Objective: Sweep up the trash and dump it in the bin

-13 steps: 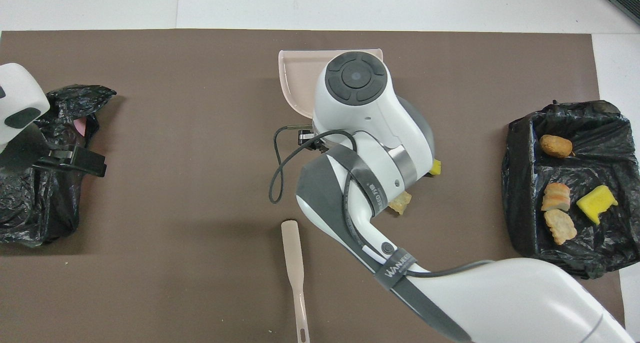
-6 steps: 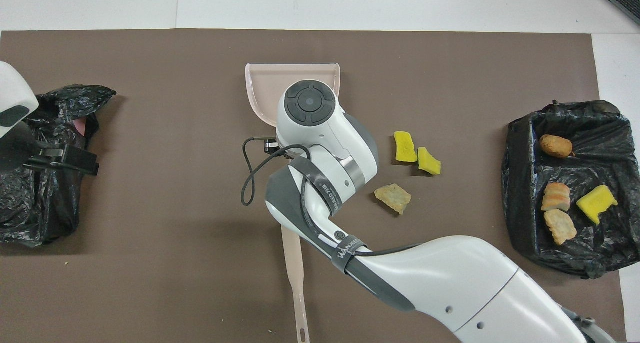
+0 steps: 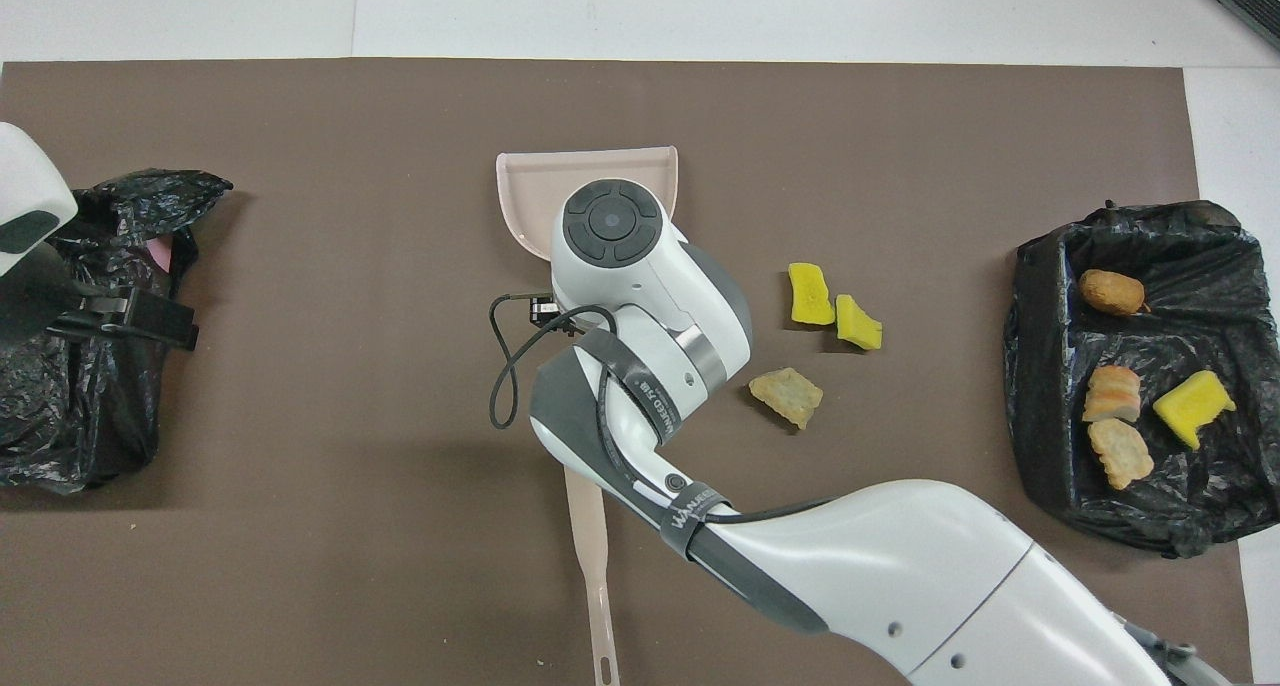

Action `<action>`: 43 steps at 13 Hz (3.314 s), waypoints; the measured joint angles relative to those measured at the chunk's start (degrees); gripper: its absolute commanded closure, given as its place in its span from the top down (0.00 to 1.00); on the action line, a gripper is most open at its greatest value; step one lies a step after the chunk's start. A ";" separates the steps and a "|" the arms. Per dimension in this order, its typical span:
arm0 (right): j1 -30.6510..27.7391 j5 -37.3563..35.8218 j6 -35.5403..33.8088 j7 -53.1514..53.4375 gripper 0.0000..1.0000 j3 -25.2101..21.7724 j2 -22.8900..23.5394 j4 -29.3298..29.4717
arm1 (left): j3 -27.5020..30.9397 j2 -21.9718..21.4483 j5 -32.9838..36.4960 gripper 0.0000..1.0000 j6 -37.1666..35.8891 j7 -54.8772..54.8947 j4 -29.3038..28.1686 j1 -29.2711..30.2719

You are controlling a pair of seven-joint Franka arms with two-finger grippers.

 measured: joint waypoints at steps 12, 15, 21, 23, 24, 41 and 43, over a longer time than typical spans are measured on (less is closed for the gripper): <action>9.52 12.44 9.96 -0.02 1.00 1.62 -33.85 -44.96 | -1.98 9.03 -0.08 1.00 15.18 -11.34 -0.04 -10.79; 11.47 13.19 12.36 0.00 1.00 1.60 -35.22 -50.22 | -2.06 13.17 -0.02 1.00 18.66 -14.34 -0.08 -15.76; 14.05 14.70 13.67 0.00 0.41 1.60 -35.74 -53.19 | -2.17 19.86 -0.01 1.00 28.38 -23.21 -0.21 -22.10; 14.09 14.72 13.67 0.00 0.02 1.58 -35.74 -53.71 | -2.16 21.19 -0.01 1.00 30.35 -26.33 -0.22 -23.90; 14.09 14.73 13.68 0.00 0.00 1.52 -35.75 -53.78 | -2.18 21.76 -0.01 1.00 31.34 -27.60 -0.22 -24.64; -4.69 9.35 -5.18 -9.09 0.00 0.45 -51.58 -54.32 | -0.83 29.09 2.01 0.00 36.04 -34.04 2.20 -29.97; -9.74 5.04 -5.14 -9.34 0.00 0.38 -51.57 -54.29 | -0.63 28.94 2.07 0.00 35.82 -34.04 2.44 -29.73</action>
